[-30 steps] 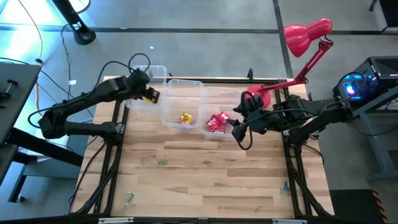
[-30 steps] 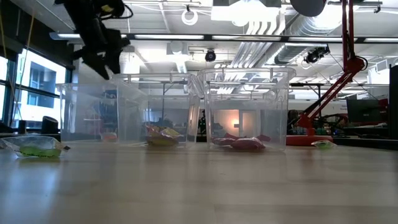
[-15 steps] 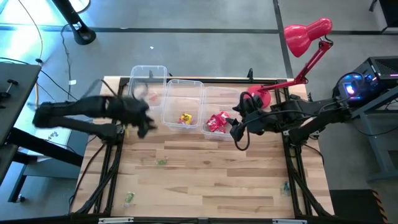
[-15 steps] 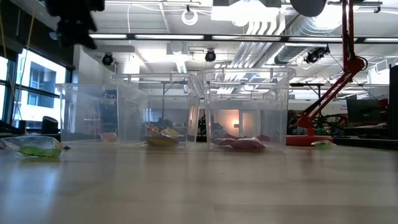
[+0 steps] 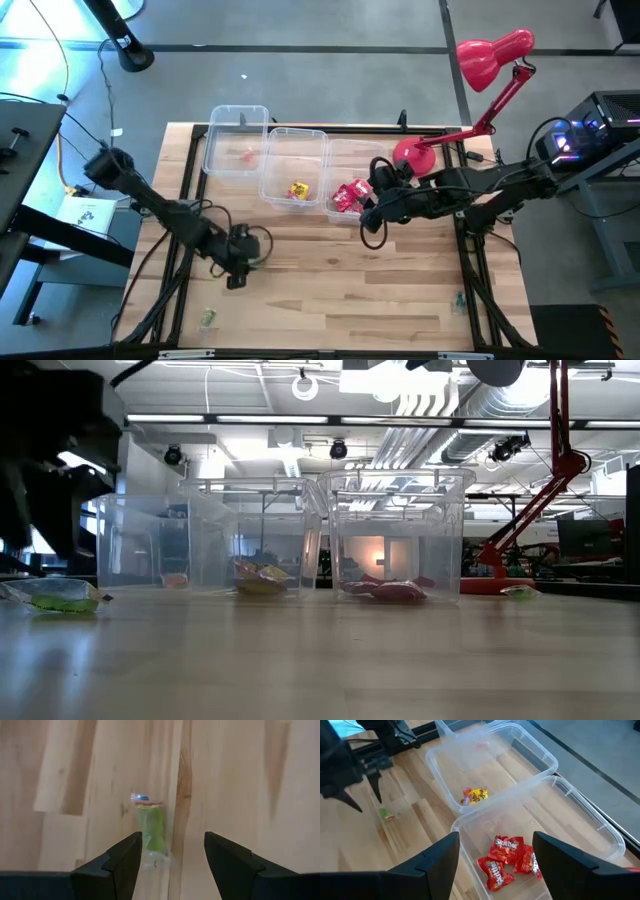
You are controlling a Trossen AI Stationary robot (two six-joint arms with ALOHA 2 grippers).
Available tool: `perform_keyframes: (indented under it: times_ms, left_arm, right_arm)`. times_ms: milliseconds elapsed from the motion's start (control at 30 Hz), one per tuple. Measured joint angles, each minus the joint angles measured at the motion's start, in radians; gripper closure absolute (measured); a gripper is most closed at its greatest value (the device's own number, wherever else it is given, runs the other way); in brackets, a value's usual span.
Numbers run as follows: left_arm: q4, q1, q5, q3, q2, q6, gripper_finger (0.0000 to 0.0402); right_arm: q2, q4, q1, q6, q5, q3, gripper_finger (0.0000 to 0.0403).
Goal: Sort candy
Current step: Put the middle left green gummy into the top left transparent bin
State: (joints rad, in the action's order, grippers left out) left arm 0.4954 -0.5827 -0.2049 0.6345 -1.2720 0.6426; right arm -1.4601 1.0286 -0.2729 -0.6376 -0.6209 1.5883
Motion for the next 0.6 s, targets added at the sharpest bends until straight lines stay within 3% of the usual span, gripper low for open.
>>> perform_keyframes:
  times_ms: [267, 367, 467, 600]
  left_arm:
    - [-0.029, 0.000, -0.018, 0.000, -0.156, -0.019, 0.0211]
    - [-0.032, 0.000, -0.044, 0.000, -0.180, -0.018, 0.0272]
    - [0.012, 0.011, -0.022, 0.022, -0.177, -0.006, 0.0368]
    - [0.140, 0.014, -0.023, 0.130, -0.069, -0.001, 0.0381]
  right_arm:
    - [0.002, 0.000, 0.000, -0.002, 0.004, 0.000, 0.0156]
    - [0.002, 0.000, 0.000, -0.001, 0.005, 0.000, 0.0156]
    - [0.002, 0.001, 0.000, 0.005, 0.005, 0.000, 0.0156]
    - [0.002, 0.007, 0.000, 0.006, 0.012, 0.000, 0.0156]
